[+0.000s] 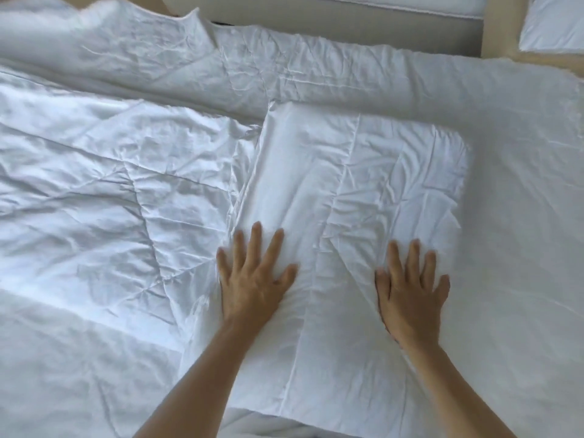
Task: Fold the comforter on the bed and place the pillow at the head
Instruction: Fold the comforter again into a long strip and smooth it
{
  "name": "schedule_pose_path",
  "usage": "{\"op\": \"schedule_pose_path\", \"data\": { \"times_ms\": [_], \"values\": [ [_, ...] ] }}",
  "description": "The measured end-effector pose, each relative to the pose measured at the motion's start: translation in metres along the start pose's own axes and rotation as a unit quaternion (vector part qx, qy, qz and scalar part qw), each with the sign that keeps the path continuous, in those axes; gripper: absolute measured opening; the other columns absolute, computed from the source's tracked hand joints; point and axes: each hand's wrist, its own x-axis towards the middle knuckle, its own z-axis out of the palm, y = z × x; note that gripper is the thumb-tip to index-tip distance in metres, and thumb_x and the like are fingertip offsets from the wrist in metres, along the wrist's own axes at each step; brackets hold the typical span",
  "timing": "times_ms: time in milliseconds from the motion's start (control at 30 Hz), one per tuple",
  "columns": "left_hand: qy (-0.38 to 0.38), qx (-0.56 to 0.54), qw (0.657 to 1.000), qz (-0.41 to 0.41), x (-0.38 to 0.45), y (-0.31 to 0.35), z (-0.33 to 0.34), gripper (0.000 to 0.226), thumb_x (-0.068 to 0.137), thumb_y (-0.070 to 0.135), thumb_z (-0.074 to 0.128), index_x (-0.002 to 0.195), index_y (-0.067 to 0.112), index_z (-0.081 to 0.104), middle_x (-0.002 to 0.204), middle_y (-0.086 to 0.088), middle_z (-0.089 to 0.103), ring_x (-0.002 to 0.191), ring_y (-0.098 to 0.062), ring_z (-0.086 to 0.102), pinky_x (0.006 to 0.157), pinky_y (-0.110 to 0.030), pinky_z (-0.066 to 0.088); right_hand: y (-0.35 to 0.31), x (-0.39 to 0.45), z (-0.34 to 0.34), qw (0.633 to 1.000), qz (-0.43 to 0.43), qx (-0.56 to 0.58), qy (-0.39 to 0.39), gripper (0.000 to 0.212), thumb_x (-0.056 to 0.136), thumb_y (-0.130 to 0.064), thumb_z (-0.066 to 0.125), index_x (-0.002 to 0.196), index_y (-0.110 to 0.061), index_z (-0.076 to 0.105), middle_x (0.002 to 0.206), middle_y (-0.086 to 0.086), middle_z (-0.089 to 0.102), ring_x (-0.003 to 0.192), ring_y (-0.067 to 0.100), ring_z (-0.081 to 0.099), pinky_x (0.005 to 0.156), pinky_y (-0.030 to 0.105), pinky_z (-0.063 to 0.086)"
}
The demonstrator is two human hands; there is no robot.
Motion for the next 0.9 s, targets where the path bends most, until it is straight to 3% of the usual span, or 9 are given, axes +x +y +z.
{"op": "schedule_pose_path", "data": {
  "times_ms": [200, 400, 600, 800, 900],
  "values": [
    [-0.061, 0.000, 0.998, -0.024, -0.065, -0.024, -0.034, 0.076, 0.092, 0.076, 0.024, 0.158, 0.046, 0.004, 0.169, 0.004, 0.006, 0.156, -0.030, 0.007, 0.122, -0.059, 0.013, -0.001, -0.037, -0.024, 0.996, 0.016, -0.005, -0.086, 0.069, 0.097, -0.062, 0.009, 0.161, -0.036, 0.010, 0.171, 0.005, 0.005, 0.155, 0.038, 0.007, 0.115, 0.069, 0.020],
    [0.074, -0.077, 0.991, -0.082, -0.124, -0.044, -0.127, 0.073, 0.095, 0.072, 0.027, 0.159, 0.043, 0.007, 0.170, 0.002, 0.006, 0.157, -0.028, 0.004, 0.124, -0.053, 0.009, -0.110, -0.097, -0.096, 0.990, -0.124, 0.062, -0.032, 0.069, 0.100, -0.057, 0.029, 0.161, -0.036, 0.003, 0.172, 0.000, 0.001, 0.157, 0.032, 0.001, 0.121, 0.063, 0.007],
    [0.186, -0.105, 0.965, -0.151, -0.234, -0.158, -0.214, 0.074, 0.094, 0.073, 0.029, 0.159, 0.040, 0.015, 0.169, 0.000, 0.014, 0.156, -0.030, 0.008, 0.121, -0.056, 0.016, -0.242, -0.228, -0.150, 0.959, -0.273, 0.068, 0.032, 0.072, 0.096, -0.061, 0.025, 0.161, -0.033, 0.008, 0.171, 0.000, 0.003, 0.157, 0.030, 0.000, 0.120, 0.063, 0.008],
    [0.235, -0.112, 0.934, -0.243, -0.387, -0.282, -0.279, 0.076, 0.092, 0.073, 0.029, 0.159, 0.041, 0.015, 0.169, 0.000, 0.014, 0.156, -0.031, 0.010, 0.121, -0.059, 0.017, -0.373, -0.387, -0.163, 0.917, -0.393, 0.058, 0.029, 0.072, 0.099, -0.061, 0.027, 0.160, -0.040, -0.003, 0.170, -0.009, -0.012, 0.157, 0.025, -0.013, 0.123, 0.059, -0.002],
    [0.255, -0.118, 0.914, -0.292, -0.455, -0.342, -0.305, 0.076, 0.092, 0.076, 0.025, 0.159, 0.043, 0.009, 0.170, 0.003, 0.006, 0.157, -0.027, 0.001, 0.123, -0.057, 0.011, -0.433, -0.459, -0.165, 0.891, -0.450, 0.046, 0.021, 0.074, 0.093, -0.068, 0.015, 0.159, -0.041, -0.005, 0.170, -0.010, -0.014, 0.156, 0.024, -0.014, 0.123, 0.058, -0.004]
  ]
}}
